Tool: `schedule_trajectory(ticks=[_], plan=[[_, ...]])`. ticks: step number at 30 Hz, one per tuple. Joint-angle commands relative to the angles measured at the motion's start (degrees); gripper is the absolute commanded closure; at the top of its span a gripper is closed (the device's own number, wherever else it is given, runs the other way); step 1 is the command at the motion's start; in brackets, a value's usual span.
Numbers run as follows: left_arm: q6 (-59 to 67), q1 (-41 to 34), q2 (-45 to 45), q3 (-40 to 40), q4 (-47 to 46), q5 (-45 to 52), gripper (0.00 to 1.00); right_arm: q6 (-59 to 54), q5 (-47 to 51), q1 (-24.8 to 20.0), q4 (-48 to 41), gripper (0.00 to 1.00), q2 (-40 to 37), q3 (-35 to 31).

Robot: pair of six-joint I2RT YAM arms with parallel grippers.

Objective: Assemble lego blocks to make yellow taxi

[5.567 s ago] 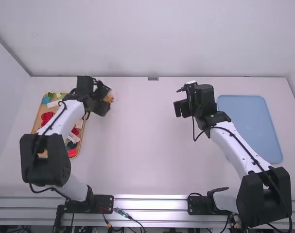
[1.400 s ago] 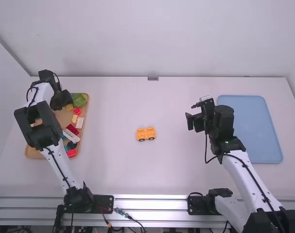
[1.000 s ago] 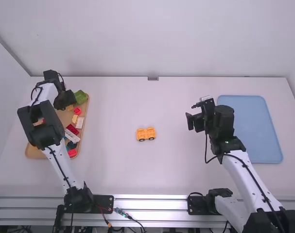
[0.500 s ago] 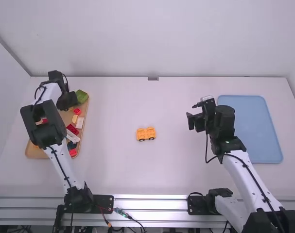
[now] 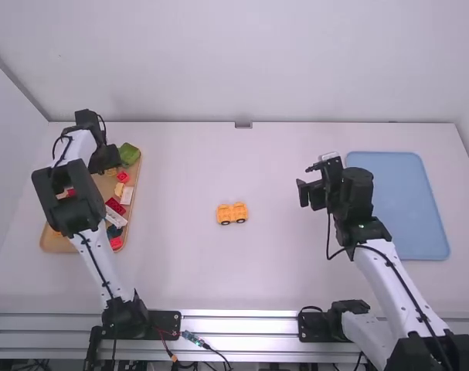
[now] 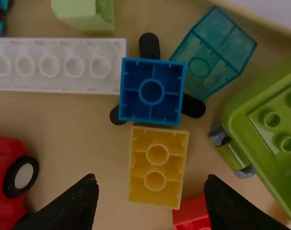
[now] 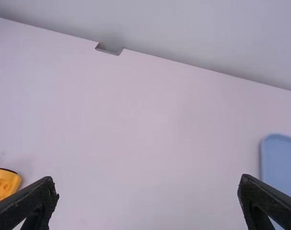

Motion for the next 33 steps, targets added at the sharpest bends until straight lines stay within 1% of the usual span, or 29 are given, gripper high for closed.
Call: schedule_trajectory(ticks=[1,5,12,17,24,33], plan=[[2.75,1.01,0.31,-1.27,1.01,0.18,0.40,0.33,-0.15,0.04,-0.15,0.01,0.28,-0.50],[4.70,1.90,0.31,-2.95,3.23,4.31,0.42,0.33,-0.13,0.04,-0.17,0.01,0.28,-0.50],[5.16,2.29,0.31,-3.58,4.09,4.31,0.44,0.35,-0.22,0.04,-0.15,0.01,0.28,-0.50],[6.34,2.34,1.03,-3.58,4.46,8.23,0.45,0.37,-0.33,0.04,-0.20,0.01,0.28,-0.50],[6.73,2.19,1.27,-3.65,4.35,7.59,0.48,0.33,-0.33,0.04,-0.17,0.01,0.26,-0.50],[6.36,2.29,1.29,-4.76,5.03,6.85,0.46,0.35,-0.15,0.04,-0.15,0.01,0.26,-0.50]])
